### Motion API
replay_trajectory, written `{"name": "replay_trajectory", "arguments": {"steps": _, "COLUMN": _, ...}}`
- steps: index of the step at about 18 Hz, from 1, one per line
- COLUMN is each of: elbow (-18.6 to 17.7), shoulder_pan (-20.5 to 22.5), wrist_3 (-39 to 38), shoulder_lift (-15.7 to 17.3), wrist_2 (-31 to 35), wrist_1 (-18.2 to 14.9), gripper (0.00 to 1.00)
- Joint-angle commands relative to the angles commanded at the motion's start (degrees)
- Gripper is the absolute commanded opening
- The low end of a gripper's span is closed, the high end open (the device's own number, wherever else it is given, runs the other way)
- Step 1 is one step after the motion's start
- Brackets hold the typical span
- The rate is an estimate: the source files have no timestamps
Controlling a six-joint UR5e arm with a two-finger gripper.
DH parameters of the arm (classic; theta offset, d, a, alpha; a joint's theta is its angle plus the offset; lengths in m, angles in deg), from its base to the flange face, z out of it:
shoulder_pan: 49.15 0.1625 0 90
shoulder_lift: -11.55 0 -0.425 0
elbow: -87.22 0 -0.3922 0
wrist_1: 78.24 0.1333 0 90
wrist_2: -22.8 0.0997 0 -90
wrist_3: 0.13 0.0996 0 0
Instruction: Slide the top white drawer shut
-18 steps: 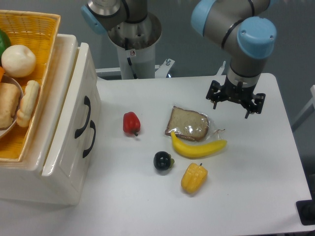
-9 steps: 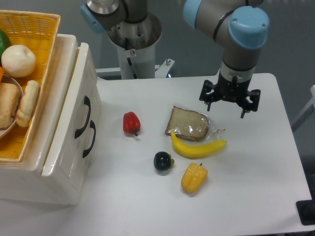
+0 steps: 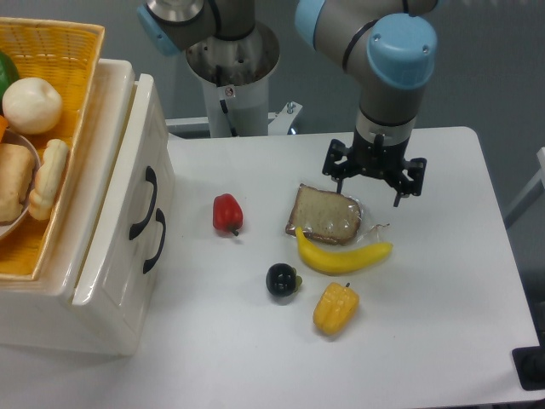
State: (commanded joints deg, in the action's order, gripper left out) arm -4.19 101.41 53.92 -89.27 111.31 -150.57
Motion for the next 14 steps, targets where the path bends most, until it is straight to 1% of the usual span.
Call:
{"name": "replay_trajectory", "arguments": {"steps": 3, "elbow": -1.1, "shoulder_pan": -2.1, "wrist_3": -3.0, "shoulder_lift": 0.3, "wrist_2": -0.4, "wrist_1": -0.1, "gripper": 1.00}}
{"name": "replay_trajectory", "arguments": {"steps": 5, "elbow": -1.8, "shoulder_pan": -4.4, "wrist_3": -5.6, "shoulder_lift": 0.6, "wrist_2": -0.3, "wrist_1": -0.2, "gripper": 1.00}}
{"name": "replay_trajectory", "arguments": {"steps": 9, "elbow": -1.4, "shoulder_pan": -7.2, "wrist_3": -15.3, "shoulder_lift": 1.1, "wrist_2": -0.5, "wrist_1": -0.3, "gripper": 1.00}}
{"name": "replay_trajectory", "arguments": {"steps": 11, "elbow": -1.3, "shoulder_pan": -7.4, "wrist_3": -16.3, "shoulder_lift": 1.2, "wrist_2": -0.7, "wrist_1": -0.7, "gripper": 1.00}}
{"name": "replay_trajectory", "arguments": {"steps": 14, "elbow": -0.9, "shoulder_pan": -8.5, "wrist_3": -15.6, "shoulder_lift": 1.0, "wrist_2": 0.2, "wrist_1": -0.4, "gripper": 1.00}}
